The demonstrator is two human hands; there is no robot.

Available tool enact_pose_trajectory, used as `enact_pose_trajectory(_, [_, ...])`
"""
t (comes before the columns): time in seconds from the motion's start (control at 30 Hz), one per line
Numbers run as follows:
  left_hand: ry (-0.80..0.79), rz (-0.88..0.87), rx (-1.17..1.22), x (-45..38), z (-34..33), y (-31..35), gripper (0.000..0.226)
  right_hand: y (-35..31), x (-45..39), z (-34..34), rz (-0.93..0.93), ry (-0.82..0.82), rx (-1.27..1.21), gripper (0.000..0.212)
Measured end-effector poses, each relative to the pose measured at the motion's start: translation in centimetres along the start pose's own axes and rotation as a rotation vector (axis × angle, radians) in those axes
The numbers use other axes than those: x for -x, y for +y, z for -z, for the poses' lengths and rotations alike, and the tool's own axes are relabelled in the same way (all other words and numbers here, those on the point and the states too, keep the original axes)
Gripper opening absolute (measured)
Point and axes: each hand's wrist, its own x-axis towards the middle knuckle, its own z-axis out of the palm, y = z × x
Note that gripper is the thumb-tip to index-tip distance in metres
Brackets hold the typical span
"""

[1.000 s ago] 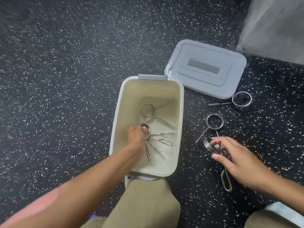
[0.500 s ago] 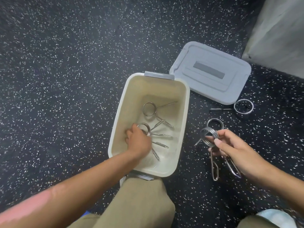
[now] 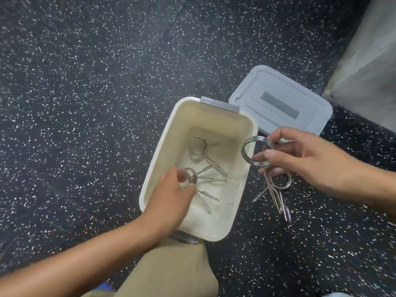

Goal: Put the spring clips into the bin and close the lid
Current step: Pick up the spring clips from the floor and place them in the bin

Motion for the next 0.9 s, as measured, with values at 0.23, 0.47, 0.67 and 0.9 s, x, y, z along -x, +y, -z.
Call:
enact_pose_trajectory(0.23, [0.040,-0.017,0.184,0.4,2.8,1.7,0.026,-4.4,-7.3,-2.9,0.079,-0.028,0.358,0.007])
enact_pose_trajectory(0.47, [0.026,-0.027,0.251,0.2,3.1,1.2,0.018,-2.7,-15.5,-7.2,0.106,-0.013,1.003,0.015])
enact_pose_trajectory(0.67, [0.001,-0.020,0.251,0.6,2.8,1.5,0.020,0.4,-16.5,-8.8,0.019,0.054,1.138,0.017])
enact_pose_trajectory(0.9, [-0.003,-0.021,0.241,0.5,2.4,1.9,0.027,2.3,-16.7,-11.4,0.073,0.135,1.154,0.034])
